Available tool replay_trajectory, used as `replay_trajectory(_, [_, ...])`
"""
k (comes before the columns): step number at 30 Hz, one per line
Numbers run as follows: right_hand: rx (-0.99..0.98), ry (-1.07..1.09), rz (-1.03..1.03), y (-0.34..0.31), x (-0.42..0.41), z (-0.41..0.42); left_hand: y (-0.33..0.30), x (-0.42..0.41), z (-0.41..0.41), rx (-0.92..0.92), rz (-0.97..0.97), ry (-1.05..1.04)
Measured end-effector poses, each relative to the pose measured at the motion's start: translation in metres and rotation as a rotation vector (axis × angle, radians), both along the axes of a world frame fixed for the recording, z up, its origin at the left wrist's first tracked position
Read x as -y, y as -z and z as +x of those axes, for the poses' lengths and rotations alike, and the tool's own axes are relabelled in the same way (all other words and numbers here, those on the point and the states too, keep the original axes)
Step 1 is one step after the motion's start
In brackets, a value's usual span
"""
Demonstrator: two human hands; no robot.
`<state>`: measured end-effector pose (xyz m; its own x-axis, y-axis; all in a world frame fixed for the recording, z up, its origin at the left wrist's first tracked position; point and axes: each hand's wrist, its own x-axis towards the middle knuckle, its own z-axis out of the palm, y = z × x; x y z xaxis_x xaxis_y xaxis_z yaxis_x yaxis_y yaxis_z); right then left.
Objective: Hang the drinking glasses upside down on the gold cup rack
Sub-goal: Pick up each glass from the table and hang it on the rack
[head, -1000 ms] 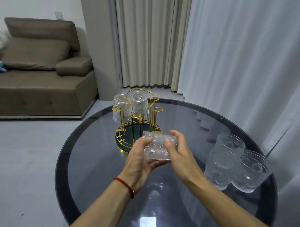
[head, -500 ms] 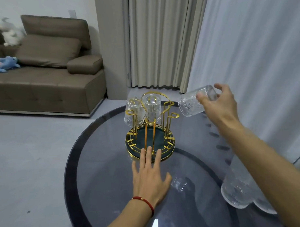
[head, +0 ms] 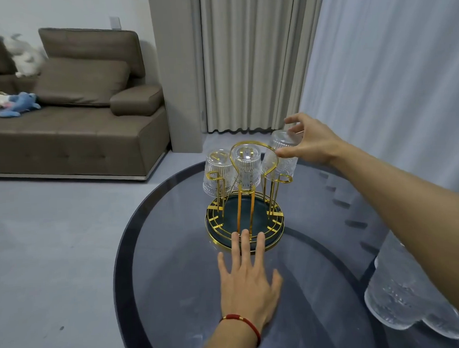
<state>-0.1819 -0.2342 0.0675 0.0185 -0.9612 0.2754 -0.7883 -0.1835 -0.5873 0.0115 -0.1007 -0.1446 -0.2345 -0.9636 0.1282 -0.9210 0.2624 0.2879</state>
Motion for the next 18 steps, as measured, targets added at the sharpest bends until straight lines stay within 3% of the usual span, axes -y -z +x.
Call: replay_trajectory(18, [0.03,-0.174,0.218,0.029,0.014,0.008,0.002,0.0,-0.003,-0.028,0.0,0.002])
